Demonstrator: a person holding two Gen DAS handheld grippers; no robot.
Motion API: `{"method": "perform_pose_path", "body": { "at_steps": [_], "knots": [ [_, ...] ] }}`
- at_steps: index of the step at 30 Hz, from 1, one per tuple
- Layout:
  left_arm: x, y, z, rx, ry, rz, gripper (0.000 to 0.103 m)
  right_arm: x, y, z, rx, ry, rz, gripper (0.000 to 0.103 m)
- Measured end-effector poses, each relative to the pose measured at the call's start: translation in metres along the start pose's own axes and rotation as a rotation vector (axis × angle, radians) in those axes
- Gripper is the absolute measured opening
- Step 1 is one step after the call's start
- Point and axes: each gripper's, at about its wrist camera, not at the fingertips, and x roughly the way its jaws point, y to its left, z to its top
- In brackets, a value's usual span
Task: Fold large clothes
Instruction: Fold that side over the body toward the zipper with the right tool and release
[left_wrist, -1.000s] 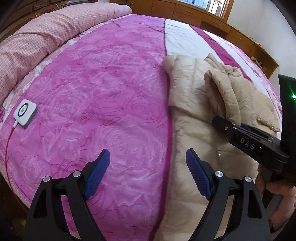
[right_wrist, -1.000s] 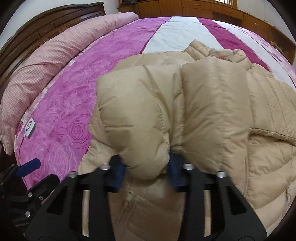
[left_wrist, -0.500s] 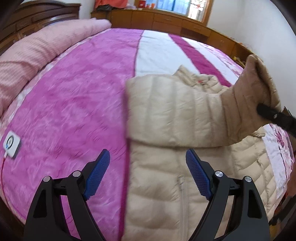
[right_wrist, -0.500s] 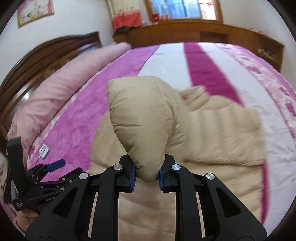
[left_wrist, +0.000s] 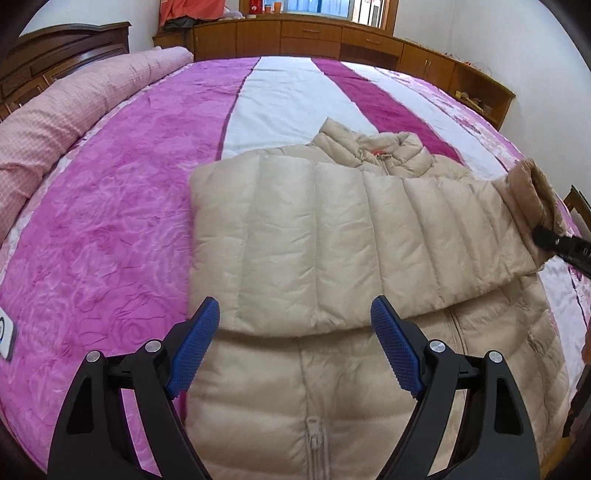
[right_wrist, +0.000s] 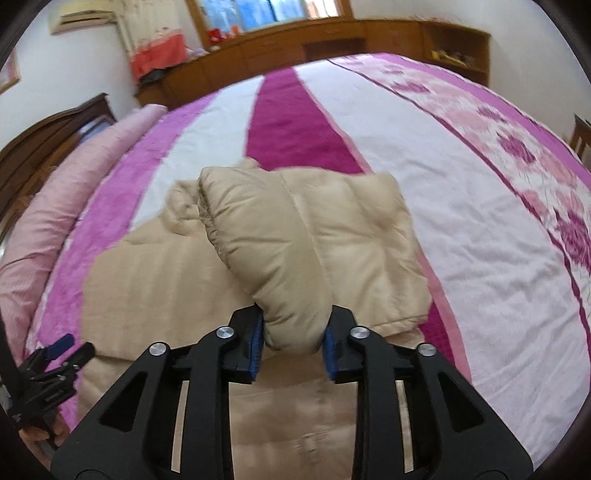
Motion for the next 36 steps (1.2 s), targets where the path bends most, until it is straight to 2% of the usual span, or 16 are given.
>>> {"method": "perform_pose_path", "body": {
  "at_steps": [3,6,8,13,18,21,25,27,32,36],
  "knots": [
    [0.012,-0.003,0.003,-0.003,0.022,0.013,0.082,0.01,-0.015,-0.002,0.024,-0.002,-0.045,0.041],
    [0.02,-0.006,0.004,-0.001,0.032,0.031,0.082,0.019,-0.032,-0.003,0.041,-0.008,-0.137,0.043],
    [0.025,-0.007,0.005,-0.001,0.037,0.039,0.082,0.025,-0.042,-0.004,0.049,0.008,-0.135,0.044],
    [0.036,-0.008,0.008,0.006,0.053,0.057,0.082,0.045,-0.04,-0.009,-0.034,0.032,-0.176,0.048],
    [0.025,-0.006,0.007,0.004,0.054,0.051,0.082,0.05,-0.044,-0.006,-0.016,0.041,-0.152,0.054],
    [0.006,-0.001,0.002,0.011,0.04,0.036,0.082,0.035,-0.048,-0.006,0.004,0.028,-0.112,0.066],
    [-0.019,0.007,-0.01,0.024,0.035,0.044,0.082,0.003,-0.053,-0.013,0.012,0.012,-0.085,0.069],
    [-0.034,0.013,-0.021,0.014,0.029,0.045,0.082,-0.017,-0.057,-0.026,0.021,0.024,-0.06,0.073],
    [-0.07,0.024,-0.05,-0.007,0.022,0.031,0.082,-0.054,-0.056,-0.064,-0.026,0.056,-0.023,0.075],
    [-0.087,0.032,-0.072,-0.034,0.039,0.027,0.082,-0.073,-0.06,-0.098,-0.003,0.105,0.009,0.076]
  ]
}}
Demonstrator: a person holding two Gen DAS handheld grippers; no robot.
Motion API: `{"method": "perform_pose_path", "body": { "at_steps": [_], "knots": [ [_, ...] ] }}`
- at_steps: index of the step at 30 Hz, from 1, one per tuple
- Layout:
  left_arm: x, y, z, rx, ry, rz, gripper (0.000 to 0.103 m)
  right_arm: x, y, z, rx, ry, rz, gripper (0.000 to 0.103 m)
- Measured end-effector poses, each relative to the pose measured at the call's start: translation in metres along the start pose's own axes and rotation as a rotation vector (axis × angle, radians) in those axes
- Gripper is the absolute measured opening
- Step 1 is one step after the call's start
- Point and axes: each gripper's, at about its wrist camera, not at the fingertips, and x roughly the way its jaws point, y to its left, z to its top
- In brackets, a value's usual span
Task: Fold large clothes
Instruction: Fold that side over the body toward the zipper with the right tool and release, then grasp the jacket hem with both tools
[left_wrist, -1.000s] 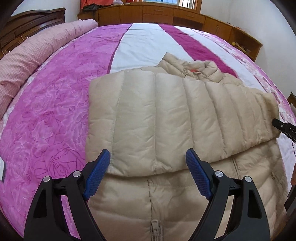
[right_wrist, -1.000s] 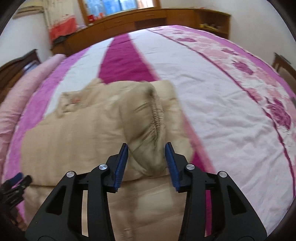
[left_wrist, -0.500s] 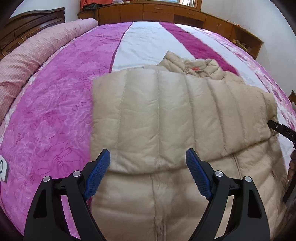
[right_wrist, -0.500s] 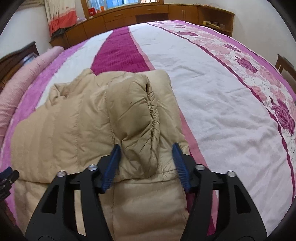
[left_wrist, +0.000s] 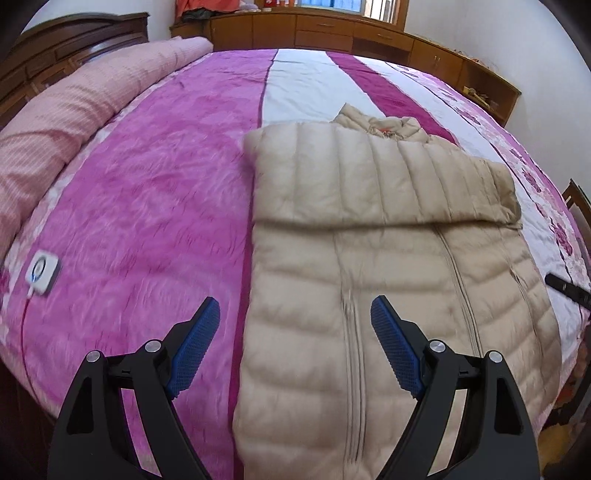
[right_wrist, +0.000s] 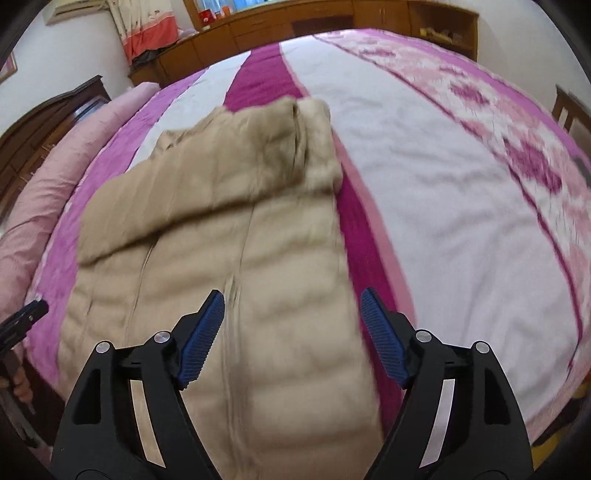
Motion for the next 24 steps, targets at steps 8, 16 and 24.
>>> {"method": "perform_pose_path", "body": {
  "at_steps": [8,16,24],
  "knots": [
    [-0.006,0.002,-0.043,0.032,0.051,0.008,0.082,-0.019,-0.005,-0.051,-0.026,0.03,0.005,0.078],
    [0.003,0.004,-0.07,0.033,0.112,0.016,0.082,-0.02,-0.007,-0.076,-0.096,0.052,-0.008,0.078],
    [0.023,0.013,-0.082,-0.014,0.181,0.002,0.082,-0.006,-0.019,-0.083,-0.052,0.075,0.03,0.085]
  ]
}}
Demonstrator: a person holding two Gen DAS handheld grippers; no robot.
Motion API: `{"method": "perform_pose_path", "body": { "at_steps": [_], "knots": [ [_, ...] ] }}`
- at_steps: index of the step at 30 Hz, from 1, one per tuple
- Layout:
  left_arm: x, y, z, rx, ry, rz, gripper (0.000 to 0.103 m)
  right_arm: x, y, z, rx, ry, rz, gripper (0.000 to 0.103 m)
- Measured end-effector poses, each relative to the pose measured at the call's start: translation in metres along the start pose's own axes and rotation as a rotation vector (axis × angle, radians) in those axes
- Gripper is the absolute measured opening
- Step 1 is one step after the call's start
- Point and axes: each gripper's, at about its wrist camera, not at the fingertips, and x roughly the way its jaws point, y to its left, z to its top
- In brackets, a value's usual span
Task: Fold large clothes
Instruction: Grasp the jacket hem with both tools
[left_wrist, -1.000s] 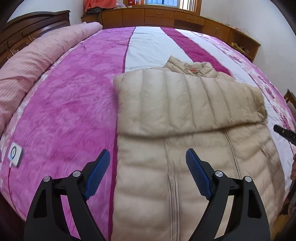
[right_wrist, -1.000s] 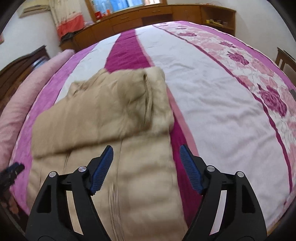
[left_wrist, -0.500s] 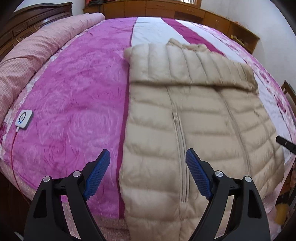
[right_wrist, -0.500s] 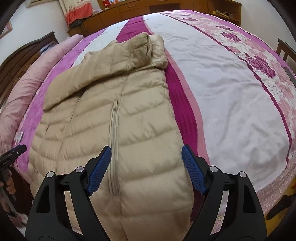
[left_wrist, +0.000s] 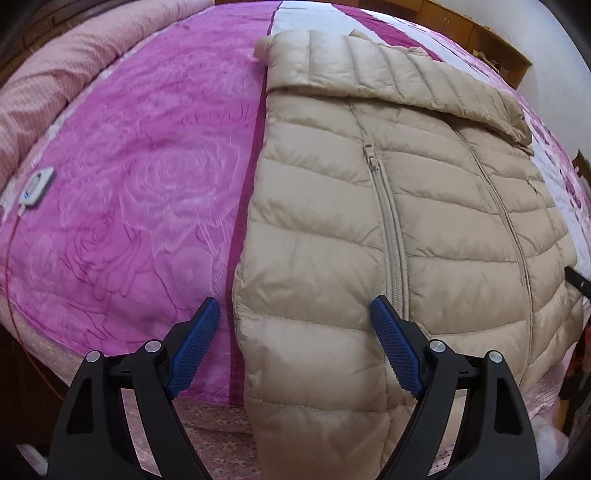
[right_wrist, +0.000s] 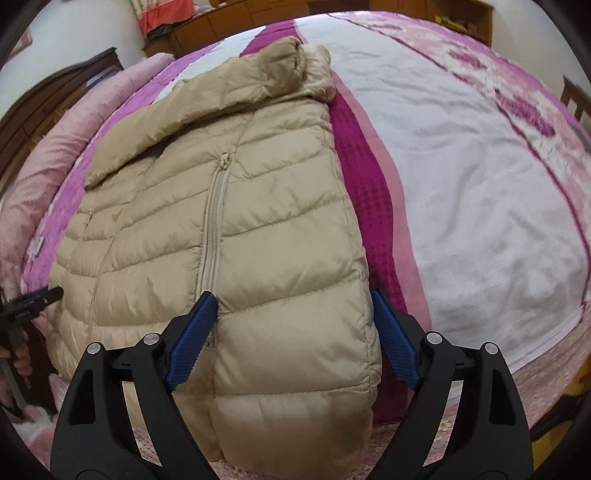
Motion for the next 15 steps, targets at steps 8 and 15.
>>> {"method": "perform_pose_path", "body": {
  "at_steps": [8,15],
  "knots": [
    [0.001,-0.007,-0.008,0.007,0.029,-0.164,0.078,0.001,0.0,-0.003,0.015,0.031,0.102,0.085],
    [0.0,-0.023,-0.012,0.07,0.036,-0.194,0.056,-0.005,0.016,-0.008,-0.053,0.02,0.118,0.068]
  ]
}}
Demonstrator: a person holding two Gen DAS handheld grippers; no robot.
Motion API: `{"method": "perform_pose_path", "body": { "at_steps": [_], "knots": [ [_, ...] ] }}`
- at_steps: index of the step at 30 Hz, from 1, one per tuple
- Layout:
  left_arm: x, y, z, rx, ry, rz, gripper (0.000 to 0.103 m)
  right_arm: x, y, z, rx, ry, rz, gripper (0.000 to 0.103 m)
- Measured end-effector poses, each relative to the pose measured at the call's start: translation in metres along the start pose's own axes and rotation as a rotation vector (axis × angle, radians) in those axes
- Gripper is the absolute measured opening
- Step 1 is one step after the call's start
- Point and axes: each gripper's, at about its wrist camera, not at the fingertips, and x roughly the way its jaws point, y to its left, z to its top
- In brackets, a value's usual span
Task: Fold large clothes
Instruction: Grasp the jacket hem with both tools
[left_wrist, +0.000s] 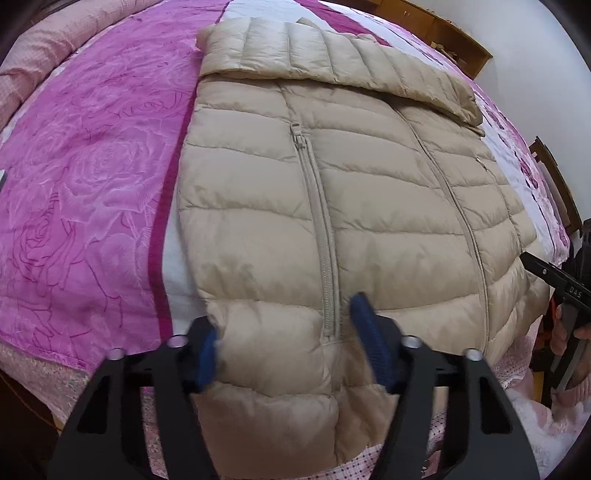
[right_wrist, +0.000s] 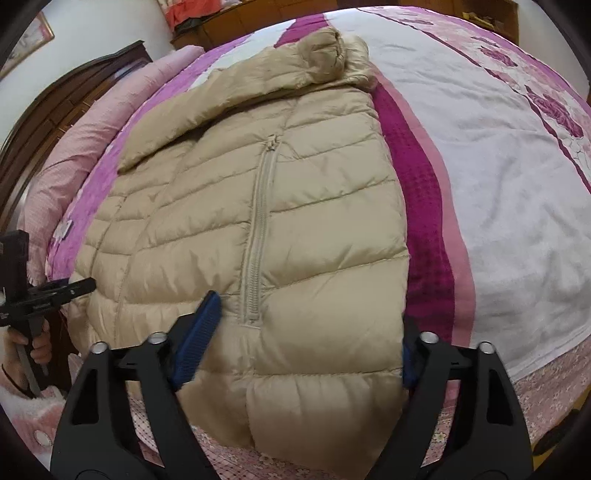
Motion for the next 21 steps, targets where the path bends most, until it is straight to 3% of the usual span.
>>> {"method": "perform_pose_path", "body": {
  "at_steps": [2,4,6,11,21],
  "knots": [
    [-0.003,-0.001,0.002,0.002,0.001,-0.019,0.035,-0.004,0.0,0.001,0.001,-0.012,0.001,0.048],
    [-0.006,0.001,0.003,-0.013,0.007,-0.035,0.023,-0.011,-0.004,0.002,0.027,-0.02,0.024,0.023],
    [-0.013,0.006,0.006,-0.047,0.014,-0.056,0.017,-0.02,-0.012,0.004,0.086,-0.023,0.071,0.017],
    [-0.047,0.005,0.009,-0.062,0.006,-0.104,0.015,-0.051,-0.009,0.012,0.112,-0.056,0.154,0.013],
    [-0.098,-0.009,0.003,0.017,0.05,-0.058,0.015,-0.093,0.017,0.005,0.069,-0.073,0.174,0.011]
  ]
}}
